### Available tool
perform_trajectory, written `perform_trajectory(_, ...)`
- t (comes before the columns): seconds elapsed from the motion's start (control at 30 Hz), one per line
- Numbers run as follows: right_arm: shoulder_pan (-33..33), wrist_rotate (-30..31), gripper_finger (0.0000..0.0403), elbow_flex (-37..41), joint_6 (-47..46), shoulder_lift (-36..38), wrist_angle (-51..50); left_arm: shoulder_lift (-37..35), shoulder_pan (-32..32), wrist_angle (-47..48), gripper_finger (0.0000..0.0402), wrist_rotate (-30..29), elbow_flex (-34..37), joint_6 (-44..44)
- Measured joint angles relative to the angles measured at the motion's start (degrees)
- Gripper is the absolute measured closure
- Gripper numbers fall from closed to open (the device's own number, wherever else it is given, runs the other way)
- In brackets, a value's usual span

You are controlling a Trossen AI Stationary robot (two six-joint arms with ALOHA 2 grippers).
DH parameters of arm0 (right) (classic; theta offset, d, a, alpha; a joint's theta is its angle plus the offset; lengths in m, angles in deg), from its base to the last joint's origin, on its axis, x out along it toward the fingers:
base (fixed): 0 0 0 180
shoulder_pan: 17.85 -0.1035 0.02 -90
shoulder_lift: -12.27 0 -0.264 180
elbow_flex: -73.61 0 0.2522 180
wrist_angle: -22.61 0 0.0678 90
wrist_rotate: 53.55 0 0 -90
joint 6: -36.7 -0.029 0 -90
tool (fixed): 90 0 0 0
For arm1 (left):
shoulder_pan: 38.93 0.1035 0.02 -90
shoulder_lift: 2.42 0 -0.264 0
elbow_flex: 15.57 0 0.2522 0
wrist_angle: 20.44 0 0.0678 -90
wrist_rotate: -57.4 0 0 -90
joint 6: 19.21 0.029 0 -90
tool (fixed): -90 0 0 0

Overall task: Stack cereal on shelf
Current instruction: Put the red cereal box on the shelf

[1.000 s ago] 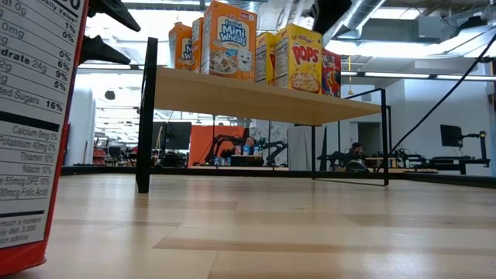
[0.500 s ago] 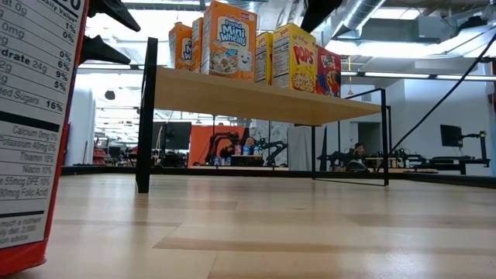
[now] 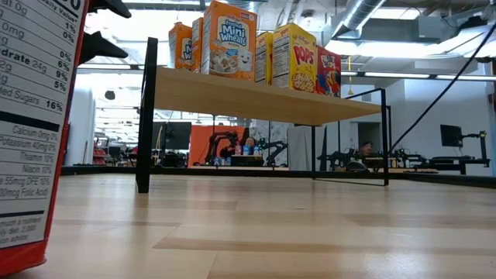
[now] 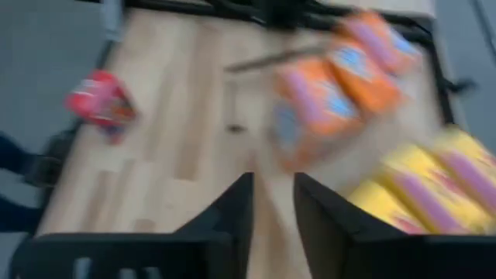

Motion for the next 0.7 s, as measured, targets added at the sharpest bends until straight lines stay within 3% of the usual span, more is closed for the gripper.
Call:
perform_trajectory(0.17,-7.89,0.26,0.0215,0.0,-4.12,-3.33,5.59,0.0,0.02,0.0,0.0097,-0.02,0.0,2.82)
perform_trajectory(0.33,-13.33,4.85,0.0151,0.0,-13.82,-8.2,12.22,0.02,0.02,0.09,0.0097,2.61,0.0,4.55)
perform_trajectory(0.53,-18.9,10.5,0.0147,-0.05,-17.87,-15.25,21.59,0.0,0.02,0.17,0.0097,8.57,0.0,4.62)
perform_trajectory(0.7,-21.26,12.55,0.0153,-0.03,-18.36,-21.1,26.98,0.02,0.0,0.2,0.0097,10.09,0.0,4.71)
